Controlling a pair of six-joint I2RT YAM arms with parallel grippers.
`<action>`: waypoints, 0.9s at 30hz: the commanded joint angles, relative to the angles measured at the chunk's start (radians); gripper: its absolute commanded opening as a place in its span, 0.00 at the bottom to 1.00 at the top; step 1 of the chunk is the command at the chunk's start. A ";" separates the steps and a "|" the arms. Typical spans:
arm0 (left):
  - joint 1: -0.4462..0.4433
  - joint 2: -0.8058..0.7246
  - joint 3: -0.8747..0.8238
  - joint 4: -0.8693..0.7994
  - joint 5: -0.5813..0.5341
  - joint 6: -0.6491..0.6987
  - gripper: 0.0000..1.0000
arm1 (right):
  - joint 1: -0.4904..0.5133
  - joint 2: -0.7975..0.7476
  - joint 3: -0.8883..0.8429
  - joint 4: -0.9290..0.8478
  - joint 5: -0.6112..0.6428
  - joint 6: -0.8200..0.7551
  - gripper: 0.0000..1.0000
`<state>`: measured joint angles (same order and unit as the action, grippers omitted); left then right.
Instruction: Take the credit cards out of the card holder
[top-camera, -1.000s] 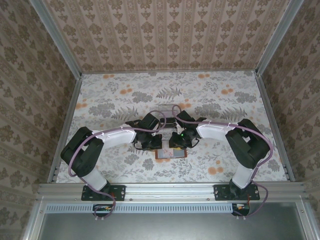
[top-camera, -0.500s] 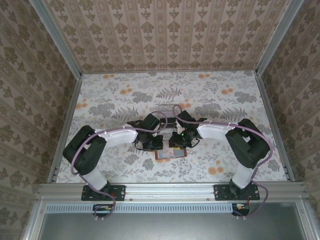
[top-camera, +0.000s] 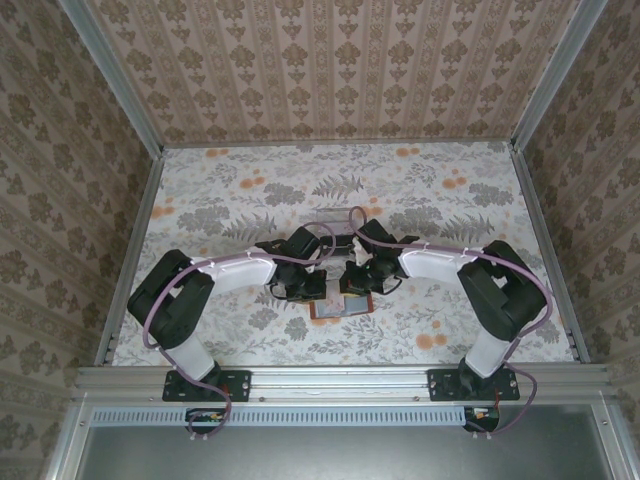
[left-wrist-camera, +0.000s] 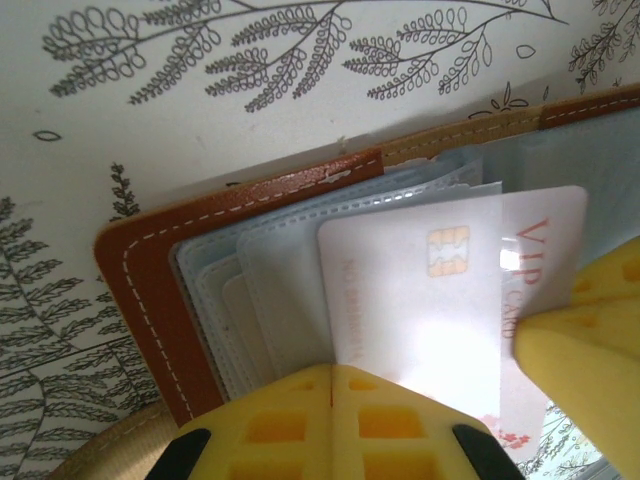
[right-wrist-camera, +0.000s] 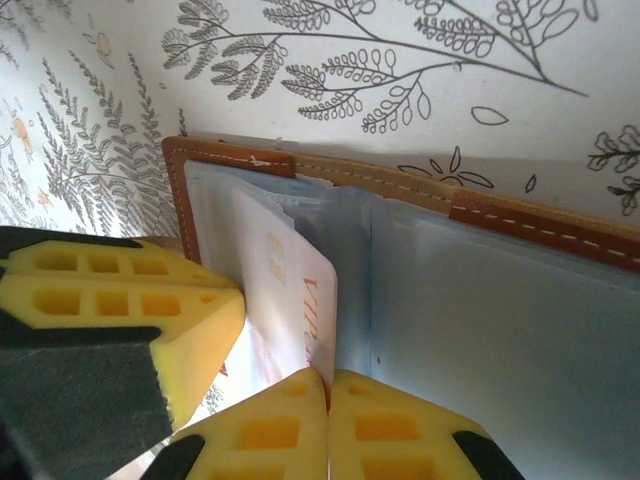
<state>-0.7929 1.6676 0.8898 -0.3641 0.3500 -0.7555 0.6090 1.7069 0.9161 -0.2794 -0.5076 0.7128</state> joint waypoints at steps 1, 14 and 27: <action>-0.010 0.004 0.001 -0.066 -0.043 0.026 0.00 | -0.027 -0.037 -0.014 -0.112 0.082 -0.053 0.08; -0.012 -0.027 0.005 -0.060 -0.048 0.026 0.02 | -0.043 -0.099 0.027 -0.291 0.205 -0.150 0.07; -0.004 -0.137 -0.023 -0.070 -0.108 0.014 0.12 | -0.028 -0.071 0.015 -0.140 0.047 -0.090 0.15</action>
<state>-0.7982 1.5879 0.8894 -0.3916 0.2878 -0.7544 0.5739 1.6245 0.9314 -0.4438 -0.4244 0.6060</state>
